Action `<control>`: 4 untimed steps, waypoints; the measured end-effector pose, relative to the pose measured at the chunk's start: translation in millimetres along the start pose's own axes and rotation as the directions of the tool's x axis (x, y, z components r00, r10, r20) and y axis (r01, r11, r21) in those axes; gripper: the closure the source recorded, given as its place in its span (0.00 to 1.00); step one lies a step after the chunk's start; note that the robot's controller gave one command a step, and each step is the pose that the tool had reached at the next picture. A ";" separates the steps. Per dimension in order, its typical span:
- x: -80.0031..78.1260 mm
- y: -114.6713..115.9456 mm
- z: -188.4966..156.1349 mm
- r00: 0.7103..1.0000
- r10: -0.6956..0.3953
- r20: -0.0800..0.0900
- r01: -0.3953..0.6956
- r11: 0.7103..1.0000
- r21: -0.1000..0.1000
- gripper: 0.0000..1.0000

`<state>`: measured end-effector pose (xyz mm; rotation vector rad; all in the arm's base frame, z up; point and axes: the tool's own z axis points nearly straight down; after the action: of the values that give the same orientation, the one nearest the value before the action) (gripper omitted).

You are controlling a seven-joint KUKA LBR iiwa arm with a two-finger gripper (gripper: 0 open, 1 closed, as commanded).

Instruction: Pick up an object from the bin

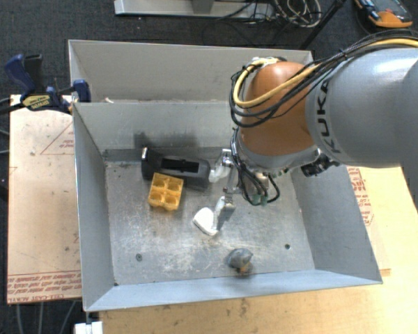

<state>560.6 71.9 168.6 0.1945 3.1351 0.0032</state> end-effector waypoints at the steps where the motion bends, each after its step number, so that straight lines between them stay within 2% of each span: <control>1: 14.5 1.2 21.7 0.987 -0.163 0.000 0.163 0.987 0.002 0.00; 2: 17.1 2.6 27.2 0.970 -0.241 0.001 0.241 0.970 0.001 0.00; 3: 8.1 5.5 64.5 0.932 -0.362 -0.005 0.362 0.932 0.001 0.00; 4: -1.2 -11.9 88.1 0.834 -0.552 0.027 0.552 0.834 0.004 1.00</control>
Offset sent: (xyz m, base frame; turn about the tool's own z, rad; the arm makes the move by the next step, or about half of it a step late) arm -0.0081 -0.0199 -0.0986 -0.3872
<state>560.4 60.1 80.5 -0.7105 3.0312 0.0060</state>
